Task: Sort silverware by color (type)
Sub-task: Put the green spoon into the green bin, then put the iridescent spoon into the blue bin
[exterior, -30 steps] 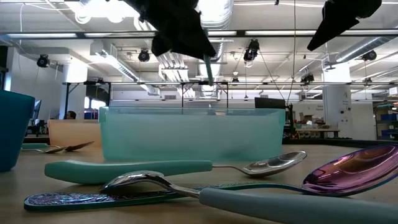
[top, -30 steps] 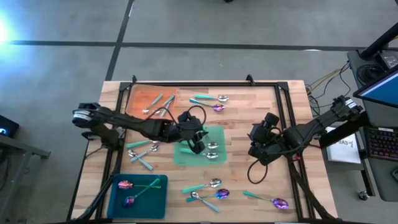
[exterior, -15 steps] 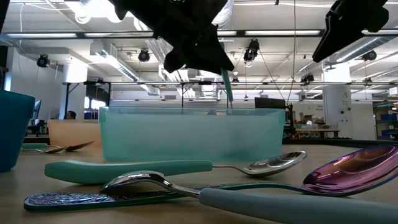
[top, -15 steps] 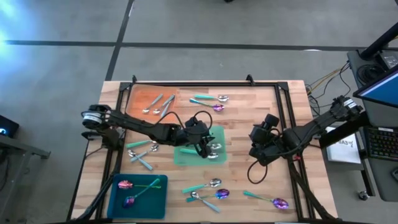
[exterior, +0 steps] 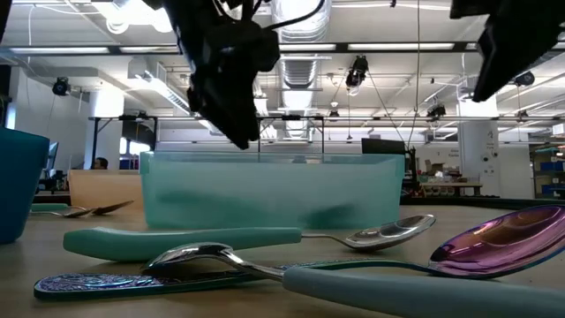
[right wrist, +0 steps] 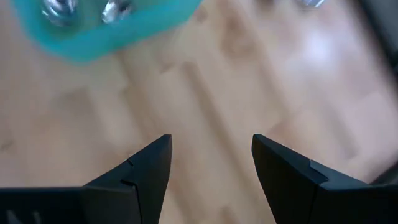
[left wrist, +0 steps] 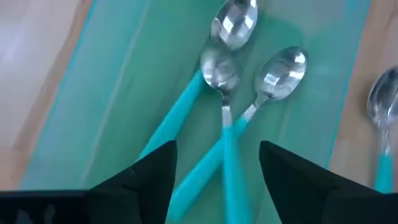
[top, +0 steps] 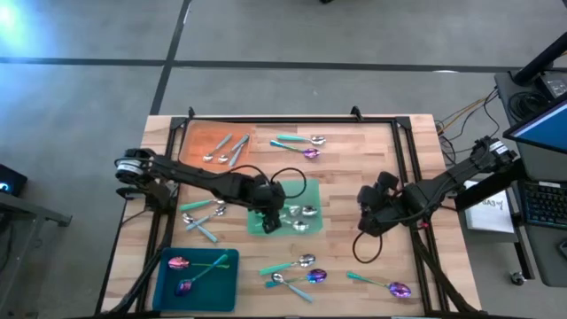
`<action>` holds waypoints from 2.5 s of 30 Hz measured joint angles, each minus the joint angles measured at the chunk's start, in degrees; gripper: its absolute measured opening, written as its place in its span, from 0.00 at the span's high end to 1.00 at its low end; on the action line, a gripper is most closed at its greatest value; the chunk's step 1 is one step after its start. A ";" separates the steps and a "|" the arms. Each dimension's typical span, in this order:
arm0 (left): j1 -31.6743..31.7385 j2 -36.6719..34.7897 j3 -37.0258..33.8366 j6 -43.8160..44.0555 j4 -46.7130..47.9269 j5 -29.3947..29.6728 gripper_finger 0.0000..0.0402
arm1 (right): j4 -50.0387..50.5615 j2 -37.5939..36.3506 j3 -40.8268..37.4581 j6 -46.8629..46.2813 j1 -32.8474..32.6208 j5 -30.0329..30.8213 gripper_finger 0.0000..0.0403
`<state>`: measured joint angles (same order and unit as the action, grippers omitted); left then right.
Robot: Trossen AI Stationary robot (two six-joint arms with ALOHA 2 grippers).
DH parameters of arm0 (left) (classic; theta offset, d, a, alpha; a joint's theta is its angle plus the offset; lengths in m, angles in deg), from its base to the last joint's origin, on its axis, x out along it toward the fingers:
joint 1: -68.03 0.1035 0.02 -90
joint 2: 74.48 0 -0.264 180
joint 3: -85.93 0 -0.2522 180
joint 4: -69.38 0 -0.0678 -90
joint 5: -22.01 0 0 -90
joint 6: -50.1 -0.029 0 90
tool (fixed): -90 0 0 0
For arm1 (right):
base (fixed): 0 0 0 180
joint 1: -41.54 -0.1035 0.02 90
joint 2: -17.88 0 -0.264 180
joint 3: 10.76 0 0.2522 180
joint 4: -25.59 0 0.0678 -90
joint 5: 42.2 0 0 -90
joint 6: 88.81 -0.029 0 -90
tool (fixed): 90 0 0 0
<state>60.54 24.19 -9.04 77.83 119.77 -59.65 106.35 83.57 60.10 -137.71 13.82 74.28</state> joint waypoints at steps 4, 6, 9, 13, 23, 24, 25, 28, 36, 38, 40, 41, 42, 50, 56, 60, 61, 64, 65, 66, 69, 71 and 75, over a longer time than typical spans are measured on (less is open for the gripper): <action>-0.25 -0.13 2.89 -2.49 2.96 0.00 0.51 | -0.27 0.29 -0.01 -4.21 -0.15 -10.43 0.47; -0.77 -0.13 3.50 -3.92 2.50 0.02 0.54 | -0.68 0.86 0.00 -5.55 -0.27 -15.60 0.47; -1.86 -0.13 3.65 -4.31 1.72 -0.02 0.58 | -2.14 2.26 -0.02 -6.89 -1.47 -21.03 0.47; -3.50 -0.13 2.91 -2.46 0.39 0.00 0.60 | -4.41 4.99 -0.02 -6.95 -3.97 -26.45 0.47; -8.95 -0.13 2.95 -0.19 -7.41 0.12 0.60 | -15.97 12.70 -0.02 -9.64 -13.18 -31.51 0.47; -9.31 -0.13 2.95 -0.17 -8.25 0.14 0.60 | -17.24 13.58 -0.02 -10.07 -13.97 -31.91 0.47; -9.60 -0.13 2.95 -0.16 -9.28 0.16 0.60 | -18.25 14.49 -0.02 -10.44 -14.65 -32.86 0.47; -10.30 -0.13 2.95 -0.16 -12.07 0.18 0.60 | -20.08 17.11 -0.02 -12.11 -16.58 -35.34 0.47; -11.96 -0.13 2.95 0.13 -15.24 0.18 0.60 | -21.86 22.86 -0.02 -17.98 -21.24 -37.22 0.47; -12.50 -0.13 2.95 0.28 -16.15 0.42 0.60 | -22.21 23.96 -0.02 -19.30 -22.19 -37.58 0.47; -13.13 -0.13 2.95 0.39 -17.32 0.86 0.60 | -22.84 24.84 -0.02 -20.38 -22.84 -37.63 0.47; -13.45 -0.13 2.95 0.41 -17.93 1.08 0.60 | -23.15 25.29 0.00 -20.80 -23.05 -37.63 0.47; -13.77 -0.13 2.95 0.39 -18.42 1.14 0.60 | -23.25 25.64 0.00 -21.10 -23.14 -37.71 0.47; -16.32 0.77 2.95 1.23 -19.17 1.60 0.60 | -23.84 29.75 0.05 -22.88 -23.30 -37.90 0.47; -17.84 3.23 2.95 3.79 -19.81 1.59 0.60 | -23.61 32.62 0.31 -21.47 -23.26 -38.10 0.47; -18.24 4.26 2.95 4.32 -21.38 1.60 0.60 | -23.62 33.16 0.22 -20.34 -23.26 -38.09 0.51; -18.23 4.37 2.95 4.32 -21.94 1.60 0.60 | -23.58 33.16 0.21 -20.13 -23.26 -38.08 0.53; -18.23 4.39 2.95 4.32 -23.49 1.60 0.60 | -23.36 33.20 0.13 -19.79 -23.26 -38.06 0.59; -18.23 4.39 2.95 4.16 -24.13 1.60 0.60 | -23.24 33.21 0.11 -19.43 -23.26 -38.05 0.61; -18.23 4.39 2.95 3.67 -24.61 1.60 0.60 | -23.16 33.23 0.08 -19.09 -23.26 -38.00 0.64; -18.23 4.39 2.95 2.47 -25.52 1.60 0.60 | -22.93 33.49 0.00 -17.99 -23.26 -37.45 0.73; -18.23 4.39 2.95 2.38 -25.67 1.60 0.60 | -23.07 33.62 0.00 -17.90 -23.26 -37.17 0.79; -18.23 4.42 2.95 2.36 -25.65 1.60 0.60 | -23.56 33.64 0.00 -18.02 -23.26 -36.41 0.91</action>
<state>42.31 28.61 -6.10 80.19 94.12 -58.06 82.79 117.21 60.10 -155.73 -9.44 37.87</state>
